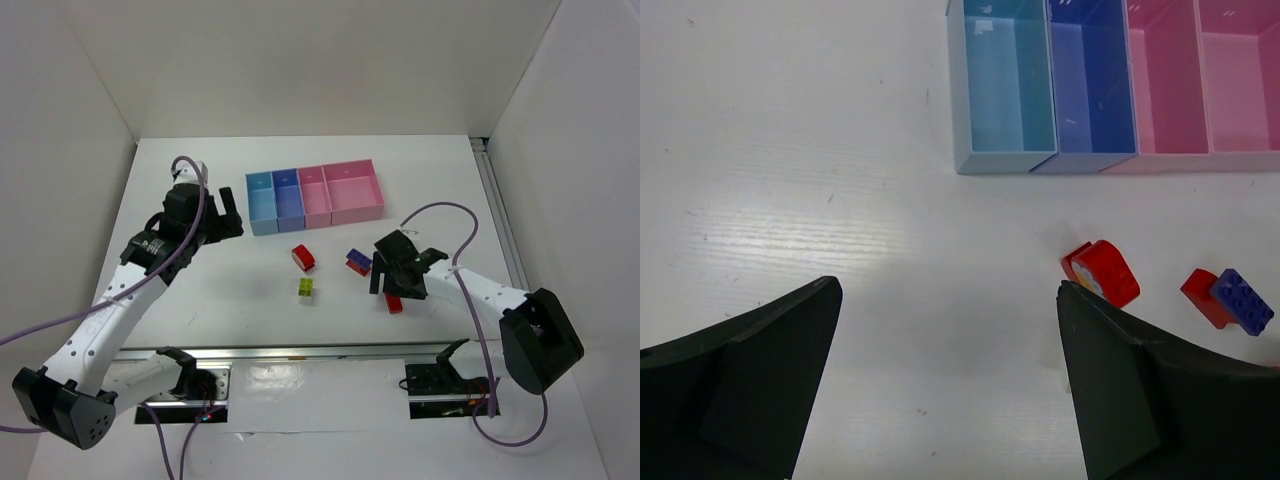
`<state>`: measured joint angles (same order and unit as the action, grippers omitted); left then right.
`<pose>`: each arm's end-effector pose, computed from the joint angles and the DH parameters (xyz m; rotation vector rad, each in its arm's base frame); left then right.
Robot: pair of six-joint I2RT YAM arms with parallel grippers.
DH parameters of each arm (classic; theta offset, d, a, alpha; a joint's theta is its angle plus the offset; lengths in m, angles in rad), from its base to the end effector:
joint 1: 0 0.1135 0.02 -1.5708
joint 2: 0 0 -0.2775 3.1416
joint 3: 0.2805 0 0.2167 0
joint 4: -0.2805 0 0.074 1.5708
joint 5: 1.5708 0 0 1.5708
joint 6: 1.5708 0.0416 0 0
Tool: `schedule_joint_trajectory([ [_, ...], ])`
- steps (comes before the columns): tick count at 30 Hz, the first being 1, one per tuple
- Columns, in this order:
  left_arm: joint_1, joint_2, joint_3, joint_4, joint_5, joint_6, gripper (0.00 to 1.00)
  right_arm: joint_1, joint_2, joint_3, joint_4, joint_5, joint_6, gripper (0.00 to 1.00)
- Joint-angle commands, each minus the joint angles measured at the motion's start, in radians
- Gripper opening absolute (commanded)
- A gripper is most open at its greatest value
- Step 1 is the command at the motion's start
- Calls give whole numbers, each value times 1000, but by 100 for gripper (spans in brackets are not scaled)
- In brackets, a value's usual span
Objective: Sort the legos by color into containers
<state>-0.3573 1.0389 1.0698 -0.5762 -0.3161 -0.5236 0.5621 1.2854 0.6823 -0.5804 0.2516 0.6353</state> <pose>0.1756 -0.0518 0.3602 -0.3594 2.0614 -0.1998 0.1668 0.0928 0.2052 0.1647 2.6783 0.0162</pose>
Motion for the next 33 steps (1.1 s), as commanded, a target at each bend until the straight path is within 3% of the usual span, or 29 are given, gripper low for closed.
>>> schedule_joint_trajectory([
  [1,-5,9,42,10,0,8,100,-4,-17,-9,14,-17,33,87],
  [3,-5,9,42,10,0,8,100,-4,-1,-9,24,-26,33,83],
  [11,-5,-11,42,10,-11,19,100,-4,64,0,24,-26,33,80],
  [15,-5,-11,51,10,-11,19,100,31,109,19,14,-8,46,63],
  [18,-5,-11,51,10,0,19,100,64,97,39,-33,44,79,38],
  [20,-5,-11,61,10,43,46,100,91,60,68,-70,107,121,27],
  [24,-5,19,82,1,68,57,100,113,-127,124,-62,176,90,27],
  [27,-5,49,107,-8,77,57,100,87,-143,225,-12,212,34,27],
  [33,-14,61,107,-10,118,65,100,59,165,582,83,247,-144,29],
])
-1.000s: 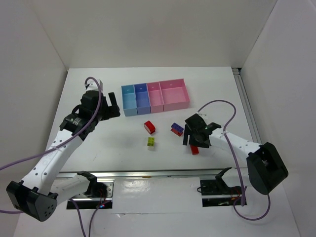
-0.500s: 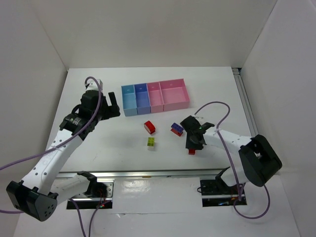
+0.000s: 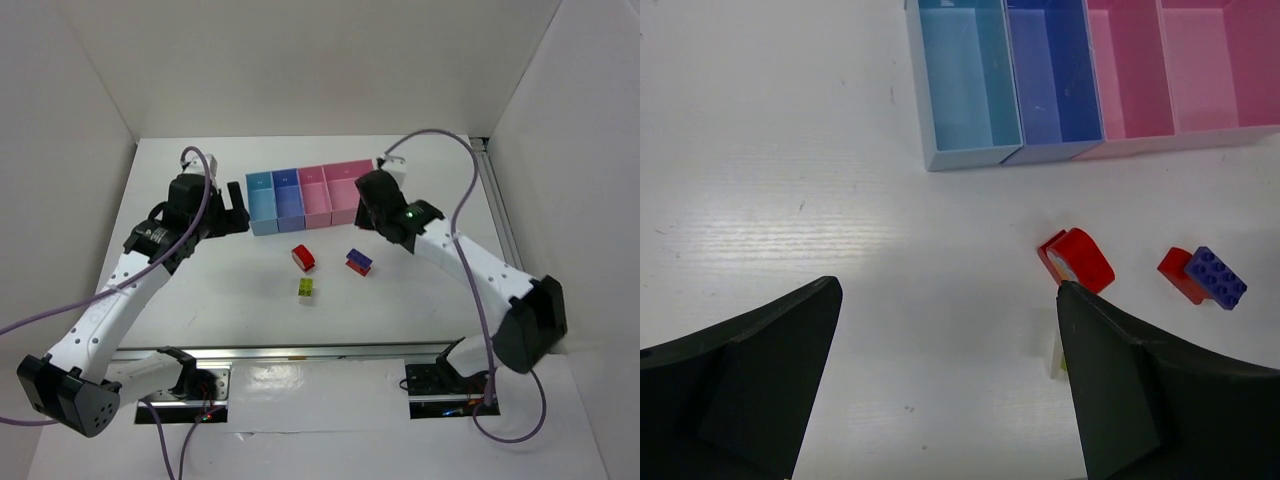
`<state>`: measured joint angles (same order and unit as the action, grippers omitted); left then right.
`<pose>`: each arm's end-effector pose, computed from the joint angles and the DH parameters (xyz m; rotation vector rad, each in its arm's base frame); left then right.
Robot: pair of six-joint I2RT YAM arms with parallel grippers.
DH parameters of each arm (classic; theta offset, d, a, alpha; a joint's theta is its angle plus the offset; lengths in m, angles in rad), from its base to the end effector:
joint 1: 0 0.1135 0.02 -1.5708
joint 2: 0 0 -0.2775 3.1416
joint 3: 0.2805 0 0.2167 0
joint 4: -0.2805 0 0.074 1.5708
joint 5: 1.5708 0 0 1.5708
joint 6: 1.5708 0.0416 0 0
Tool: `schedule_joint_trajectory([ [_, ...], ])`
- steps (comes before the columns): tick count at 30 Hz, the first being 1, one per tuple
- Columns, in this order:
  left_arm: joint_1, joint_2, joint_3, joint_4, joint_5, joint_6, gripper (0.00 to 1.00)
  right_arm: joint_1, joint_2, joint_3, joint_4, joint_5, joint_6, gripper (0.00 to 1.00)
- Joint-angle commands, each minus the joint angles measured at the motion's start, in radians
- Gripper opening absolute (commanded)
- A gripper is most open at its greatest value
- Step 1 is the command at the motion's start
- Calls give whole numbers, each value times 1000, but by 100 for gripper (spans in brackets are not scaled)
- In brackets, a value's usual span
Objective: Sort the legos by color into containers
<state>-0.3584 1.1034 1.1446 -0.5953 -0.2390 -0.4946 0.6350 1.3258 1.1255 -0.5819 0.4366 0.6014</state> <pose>0.1887 -0.0602 0.3695 -0.2848 2.0986 -0.2561 0.2100 0.1329 0.3213 0.1704 2.2608 0.1363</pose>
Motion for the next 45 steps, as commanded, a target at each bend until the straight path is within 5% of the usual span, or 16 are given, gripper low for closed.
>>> schedule_joint_trajectory([
  [1,-13,-4,32,9,41,36,100,-43,169,181,94,62,-127,29],
  [9,-13,-33,11,-12,41,-1,100,-153,535,479,220,-41,-203,35],
  [13,-22,-68,10,-1,-15,-15,100,-162,612,576,200,-32,-212,91],
  [15,-22,-68,27,-40,-25,-33,100,-162,612,588,200,-16,-212,97],
  [18,-22,-57,59,-63,-25,-22,100,-162,528,516,229,-28,-212,97],
  [22,-22,-83,69,-63,-81,-50,100,-74,394,367,257,-88,-262,76],
  [29,-22,-116,60,-54,-118,-61,94,171,352,159,277,-314,-452,100],
  [40,-22,-134,40,-44,-108,-62,94,238,544,246,223,-257,-508,98],
  [45,-22,-123,30,-44,-98,-53,94,238,602,264,231,-257,-508,86],
])
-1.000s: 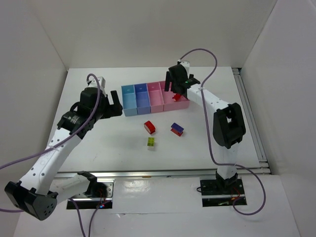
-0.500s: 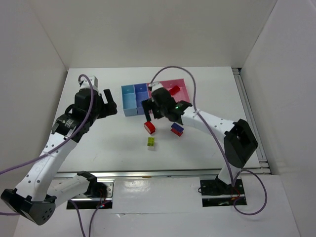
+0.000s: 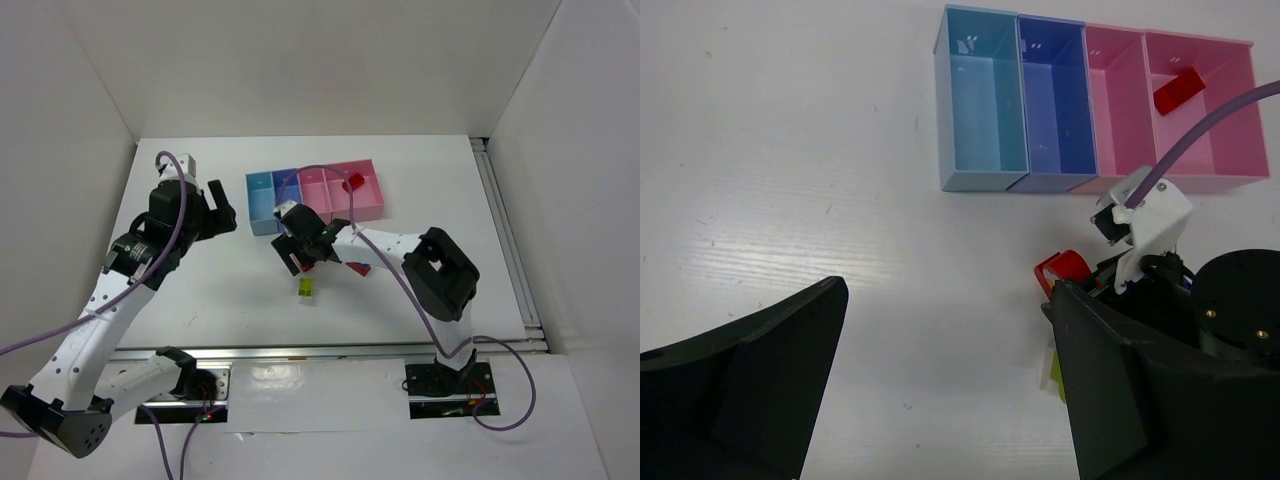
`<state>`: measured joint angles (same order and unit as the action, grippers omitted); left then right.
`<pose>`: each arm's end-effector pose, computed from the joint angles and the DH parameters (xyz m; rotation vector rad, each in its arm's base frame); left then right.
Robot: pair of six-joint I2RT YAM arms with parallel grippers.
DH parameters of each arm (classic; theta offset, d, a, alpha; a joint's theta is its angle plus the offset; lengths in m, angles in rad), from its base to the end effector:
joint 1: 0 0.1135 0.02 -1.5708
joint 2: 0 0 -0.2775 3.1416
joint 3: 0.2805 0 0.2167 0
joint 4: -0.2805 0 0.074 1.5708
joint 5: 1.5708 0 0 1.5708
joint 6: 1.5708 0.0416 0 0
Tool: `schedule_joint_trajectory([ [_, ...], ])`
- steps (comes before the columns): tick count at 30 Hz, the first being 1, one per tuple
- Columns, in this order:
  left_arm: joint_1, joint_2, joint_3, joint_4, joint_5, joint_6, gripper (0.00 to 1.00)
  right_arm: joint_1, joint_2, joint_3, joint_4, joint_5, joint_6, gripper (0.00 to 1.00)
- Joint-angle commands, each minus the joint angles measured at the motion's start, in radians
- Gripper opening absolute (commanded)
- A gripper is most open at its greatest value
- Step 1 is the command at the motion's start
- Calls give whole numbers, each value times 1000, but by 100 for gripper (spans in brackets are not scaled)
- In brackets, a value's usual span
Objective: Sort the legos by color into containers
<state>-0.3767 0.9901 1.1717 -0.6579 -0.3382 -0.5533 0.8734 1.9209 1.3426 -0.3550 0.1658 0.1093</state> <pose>0.1561 -0.0469 0.3902 -0.3866 1.9893 -0.2432 0.2562 0.2951 0.2181 -0.8673 2.3422 0.2058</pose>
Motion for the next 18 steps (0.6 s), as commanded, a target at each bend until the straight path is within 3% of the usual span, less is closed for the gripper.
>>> schedule_joint_trajectory([
  [1,-4,-10,3,18,11,6,94,-1,7,47,4,14,-16,76],
  [5,-4,-10,-7,18,11,6,94,-1,-2,35,27,14,18,56],
  [9,-4,-10,-17,18,11,6,94,-1,-68,12,47,23,41,47],
  [10,-4,-1,-17,18,22,6,94,-1,-77,0,47,34,50,41],
  [11,-4,-1,-17,27,22,6,94,-1,-86,-9,47,34,59,30],
  [13,-4,11,-17,27,47,15,94,-1,-102,-10,38,43,72,24],
  [18,-4,21,31,46,194,88,98,-46,-296,-51,66,-38,125,24],
])
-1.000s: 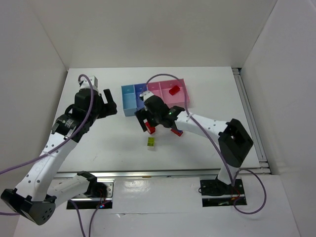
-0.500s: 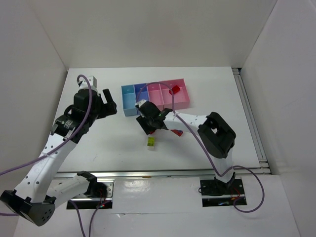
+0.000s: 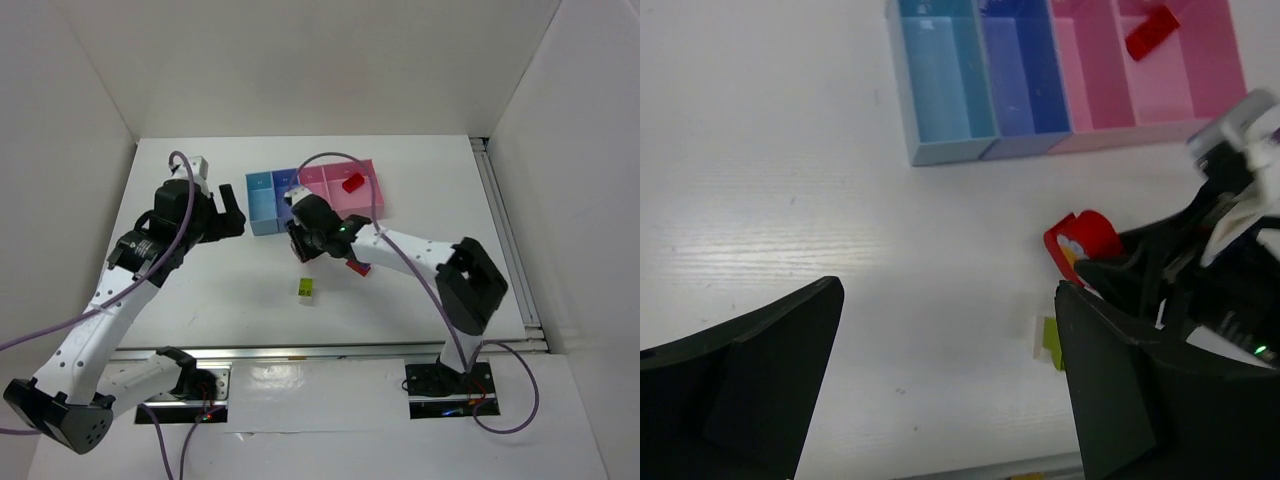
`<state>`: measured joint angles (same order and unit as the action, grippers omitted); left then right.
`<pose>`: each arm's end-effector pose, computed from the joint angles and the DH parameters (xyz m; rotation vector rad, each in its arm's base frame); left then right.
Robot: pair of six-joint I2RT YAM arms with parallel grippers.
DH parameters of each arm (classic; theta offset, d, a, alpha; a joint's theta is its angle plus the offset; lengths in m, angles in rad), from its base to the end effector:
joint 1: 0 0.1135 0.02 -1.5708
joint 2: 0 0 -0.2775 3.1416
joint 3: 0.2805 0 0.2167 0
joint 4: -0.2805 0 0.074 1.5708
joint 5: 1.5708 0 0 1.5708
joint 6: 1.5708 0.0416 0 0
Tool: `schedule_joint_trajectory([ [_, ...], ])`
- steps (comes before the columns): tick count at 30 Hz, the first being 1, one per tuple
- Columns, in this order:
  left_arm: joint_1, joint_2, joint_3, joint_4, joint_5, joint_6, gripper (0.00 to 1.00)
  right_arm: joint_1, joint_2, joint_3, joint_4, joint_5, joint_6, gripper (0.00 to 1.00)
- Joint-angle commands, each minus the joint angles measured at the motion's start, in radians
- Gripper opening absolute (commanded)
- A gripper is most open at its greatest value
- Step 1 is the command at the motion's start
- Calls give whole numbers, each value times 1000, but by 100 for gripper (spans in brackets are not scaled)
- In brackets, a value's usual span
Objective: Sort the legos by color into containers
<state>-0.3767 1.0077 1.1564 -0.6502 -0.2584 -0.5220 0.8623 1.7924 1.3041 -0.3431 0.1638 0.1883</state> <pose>0.1611 -0.0523 0.3834 -0.3077 2.0437 -0.2889 0.2463 0.2770 0.2545 -0.7237 2.2973 0.2969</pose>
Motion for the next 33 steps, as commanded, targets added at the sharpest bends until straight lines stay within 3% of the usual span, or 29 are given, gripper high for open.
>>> schedule_joint_trajectory([
  [1,-4,3,55,62,228,91,98,-55,-204,-38,67,-123,66,24],
  [8,5,-72,46,217,713,243,99,-307,-478,-164,260,-697,171,23],
  [10,15,-52,57,227,886,272,99,-338,-522,-164,271,-794,195,23],
  [14,24,28,86,256,1103,280,99,-390,-570,-200,361,-956,258,19],
  [17,24,49,46,388,1221,248,99,-399,-579,-210,386,-1030,279,19],
  [24,24,140,55,426,1335,247,99,-399,-617,-236,438,-1093,315,20],
  [28,24,152,55,417,1273,273,99,-399,-628,-259,504,-1126,352,19],
  [33,24,207,66,437,1317,243,99,-399,-628,-250,515,-1138,343,19],
])
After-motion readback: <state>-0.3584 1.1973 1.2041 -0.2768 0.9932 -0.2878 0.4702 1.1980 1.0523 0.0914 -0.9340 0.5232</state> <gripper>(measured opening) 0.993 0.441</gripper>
